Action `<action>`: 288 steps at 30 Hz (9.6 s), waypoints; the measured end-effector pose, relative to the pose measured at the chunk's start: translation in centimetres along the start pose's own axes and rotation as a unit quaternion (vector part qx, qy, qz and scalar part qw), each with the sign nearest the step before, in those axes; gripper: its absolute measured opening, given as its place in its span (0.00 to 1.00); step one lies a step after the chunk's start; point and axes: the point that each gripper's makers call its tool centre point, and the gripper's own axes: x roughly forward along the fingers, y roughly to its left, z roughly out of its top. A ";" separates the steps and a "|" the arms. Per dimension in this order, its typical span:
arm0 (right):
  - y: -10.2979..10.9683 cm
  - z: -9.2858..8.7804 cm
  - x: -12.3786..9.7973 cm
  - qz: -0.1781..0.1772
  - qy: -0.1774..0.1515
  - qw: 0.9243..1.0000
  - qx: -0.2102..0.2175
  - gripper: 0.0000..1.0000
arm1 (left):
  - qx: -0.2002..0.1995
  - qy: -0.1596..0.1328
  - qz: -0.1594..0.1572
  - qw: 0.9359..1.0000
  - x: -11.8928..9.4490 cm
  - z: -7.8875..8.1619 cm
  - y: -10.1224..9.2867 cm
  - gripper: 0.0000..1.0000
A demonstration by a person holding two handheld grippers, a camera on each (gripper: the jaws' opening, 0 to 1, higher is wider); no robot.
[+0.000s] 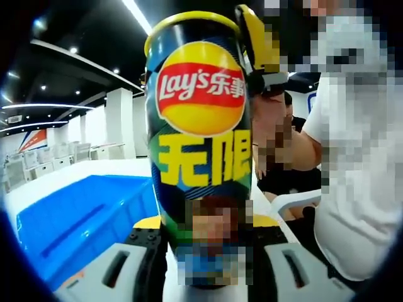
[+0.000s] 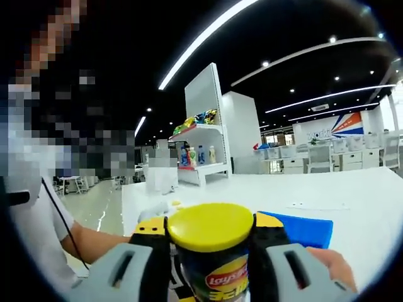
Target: Open the lid of the chip container on the table, take out the chips, place them into the box in front of the container, and close the lid
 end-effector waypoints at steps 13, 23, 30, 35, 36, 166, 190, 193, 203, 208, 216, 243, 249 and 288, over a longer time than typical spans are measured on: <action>0.3 0.1 0.0 0.002 -0.005 1.000 -0.019 0.43 | -0.001 0.008 0.000 1.000 0.1 0.0 -0.1 0.49; 0.4 0.4 0.1 0.024 -0.006 0.993 -0.115 0.46 | -0.006 0.005 -0.003 1.000 0.1 -0.1 -0.1 0.49; 0.7 0.6 0.1 0.044 -0.013 0.992 -0.116 0.45 | -0.005 0.006 -0.003 1.000 0.0 -0.1 -0.1 0.49; 0.5 0.6 0.0 0.038 -0.016 0.994 -0.100 0.42 | -0.005 0.011 -0.002 1.000 0.0 -0.2 0.0 0.49; 0.5 0.6 0.1 0.037 -0.016 0.994 -0.100 0.41 | -0.005 0.011 -0.002 1.000 0.0 -0.2 0.0 0.49; -20.9 -14.2 -16.9 -0.262 0.121 0.957 -0.037 0.53 | -0.023 -0.018 0.007 1.000 0.3 -0.3 0.4 0.50; -19.9 -12.8 -17.0 -0.275 0.095 0.954 -0.075 0.48 | -0.050 -0.089 -0.030 0.994 -0.7 3.0 1.2 0.68; -19.7 -12.5 -17.1 -0.271 0.092 0.955 -0.077 0.47 | -0.045 -0.092 -0.036 0.994 -0.4 3.3 1.1 0.67; -18.6 -11.7 -16.3 -0.255 0.070 0.961 -0.081 0.46 | -0.056 -0.123 -0.050 0.990 -0.2 4.2 0.5 0.62; -18.5 -11.7 -16.1 -0.253 0.069 0.962 -0.079 0.46 | -0.053 -0.120 -0.058 0.990 0.2 4.1 0.2 0.59; -18.4 -11.6 -16.2 -0.254 0.068 0.962 -0.079 0.46 | -0.041 -0.113 -0.054 0.991 0.3 3.8 0.3 0.53; -17.7 -12.5 -16.0 -0.239 0.073 0.966 -0.067 0.40 | -0.037 -0.113 -0.043 0.992 0.3 4.0 -0.4 0.51; -17.8 -12.4 -16.1 -0.241 0.067 0.966 -0.065 0.40 | -0.031 -0.101 -0.041 0.994 -0.1 3.9 -0.5 0.51; -13.2 -9.8 -13.2 -0.173 0.020 0.981 -0.083 0.37 | 0.022 0.056 0.020 0.998 -8.0 3.6 0.0 0.51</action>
